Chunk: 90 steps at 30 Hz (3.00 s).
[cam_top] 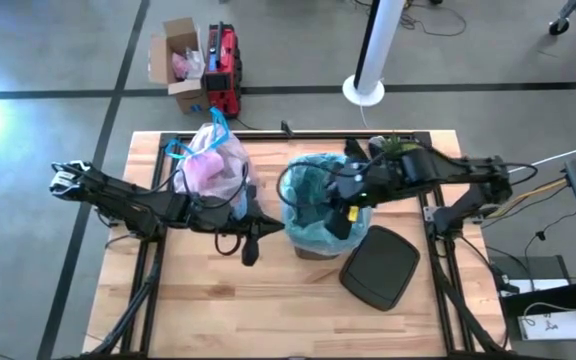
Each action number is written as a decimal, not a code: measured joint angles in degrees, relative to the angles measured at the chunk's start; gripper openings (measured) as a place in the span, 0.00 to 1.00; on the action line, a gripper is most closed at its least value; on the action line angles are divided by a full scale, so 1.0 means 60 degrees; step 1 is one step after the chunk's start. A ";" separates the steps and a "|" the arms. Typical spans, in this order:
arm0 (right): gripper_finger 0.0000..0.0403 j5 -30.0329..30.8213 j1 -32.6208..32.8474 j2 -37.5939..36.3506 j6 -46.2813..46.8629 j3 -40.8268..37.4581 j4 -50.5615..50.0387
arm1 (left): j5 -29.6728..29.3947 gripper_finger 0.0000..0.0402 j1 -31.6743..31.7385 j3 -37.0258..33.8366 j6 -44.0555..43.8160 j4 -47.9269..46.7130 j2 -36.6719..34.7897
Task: Place trash/remove bag and relplace
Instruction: Insert the new blue trash bag into the black trash bin, then adjust the black trash bin, then close the black trash bin
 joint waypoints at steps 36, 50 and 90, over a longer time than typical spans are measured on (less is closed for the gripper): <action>0.48 0.0703 0.3150 -0.0698 0.2903 -0.0107 -0.2516 | -0.0079 0.01 -0.2210 -0.0565 -0.1590 -0.0924 -0.0080; 0.61 0.1290 0.3771 -0.1986 0.4142 -0.2387 -0.3493 | -0.0357 0.01 -0.2306 -0.0616 -0.1956 -0.0874 -0.0051; 0.61 0.0644 0.4693 -0.1911 0.4902 -0.8535 0.4134 | -0.1816 0.01 -0.3431 -0.1037 -0.3500 -0.2264 -0.0133</action>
